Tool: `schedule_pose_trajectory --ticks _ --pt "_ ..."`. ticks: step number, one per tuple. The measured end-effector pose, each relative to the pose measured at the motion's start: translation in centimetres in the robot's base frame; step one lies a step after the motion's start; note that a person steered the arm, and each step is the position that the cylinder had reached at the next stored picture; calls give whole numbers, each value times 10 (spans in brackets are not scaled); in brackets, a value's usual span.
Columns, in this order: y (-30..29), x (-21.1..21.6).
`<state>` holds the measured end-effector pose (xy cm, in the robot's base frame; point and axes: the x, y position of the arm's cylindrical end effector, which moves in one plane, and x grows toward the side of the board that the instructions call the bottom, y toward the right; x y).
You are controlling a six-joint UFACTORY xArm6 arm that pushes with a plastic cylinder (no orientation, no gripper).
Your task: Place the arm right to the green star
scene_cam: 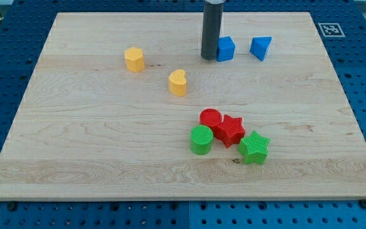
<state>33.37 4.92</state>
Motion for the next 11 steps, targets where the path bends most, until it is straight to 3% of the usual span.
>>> schedule_pose_trajectory --ticks 4,6,7,9,11 --pt "9 0" --pt "51 81" --pt "80 93" --pt "81 102" --pt "107 172"
